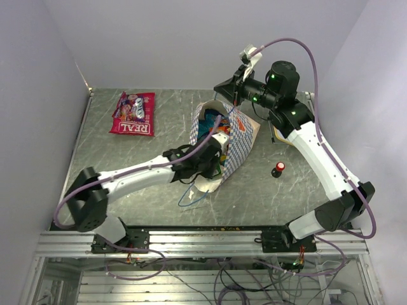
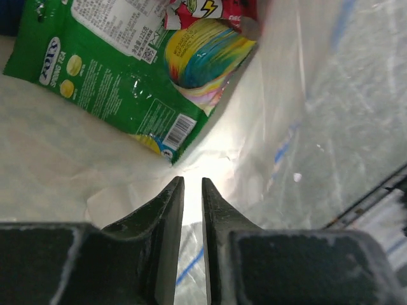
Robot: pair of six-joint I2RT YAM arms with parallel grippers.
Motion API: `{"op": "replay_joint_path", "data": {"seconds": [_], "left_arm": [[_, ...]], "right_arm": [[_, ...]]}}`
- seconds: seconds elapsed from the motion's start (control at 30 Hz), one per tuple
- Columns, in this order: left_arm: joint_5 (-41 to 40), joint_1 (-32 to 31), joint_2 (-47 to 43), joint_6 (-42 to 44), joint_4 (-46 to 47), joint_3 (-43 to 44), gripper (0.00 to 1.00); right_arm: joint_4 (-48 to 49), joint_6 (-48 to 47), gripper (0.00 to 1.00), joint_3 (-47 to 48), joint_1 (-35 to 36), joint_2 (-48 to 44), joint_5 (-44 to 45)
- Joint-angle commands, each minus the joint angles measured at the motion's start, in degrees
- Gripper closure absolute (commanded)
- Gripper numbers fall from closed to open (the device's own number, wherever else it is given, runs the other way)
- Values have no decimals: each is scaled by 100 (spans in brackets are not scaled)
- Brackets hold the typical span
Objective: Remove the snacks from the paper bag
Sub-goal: Take out the snack from the paper bag.
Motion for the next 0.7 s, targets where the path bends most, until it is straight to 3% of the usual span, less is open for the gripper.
{"op": "replay_joint_path", "data": {"seconds": [0.0, 0.1, 0.23, 0.37, 0.67], "left_arm": [[-323, -21, 682, 558, 484, 353, 72], [-140, -23, 939, 794, 761, 307, 67], [-173, -29, 1102, 1059, 1045, 35, 45], [-87, -25, 1126, 1228, 1347, -232, 37], [91, -26, 1350, 1165, 1826, -609, 35]], "right_arm": [[221, 104, 100, 207, -7, -290, 104], [328, 158, 100, 135, -8, -371, 166], [454, 244, 100, 16, -7, -450, 262], [347, 253, 100, 132, -7, -404, 227], [182, 209, 100, 249, -8, -360, 262]]}}
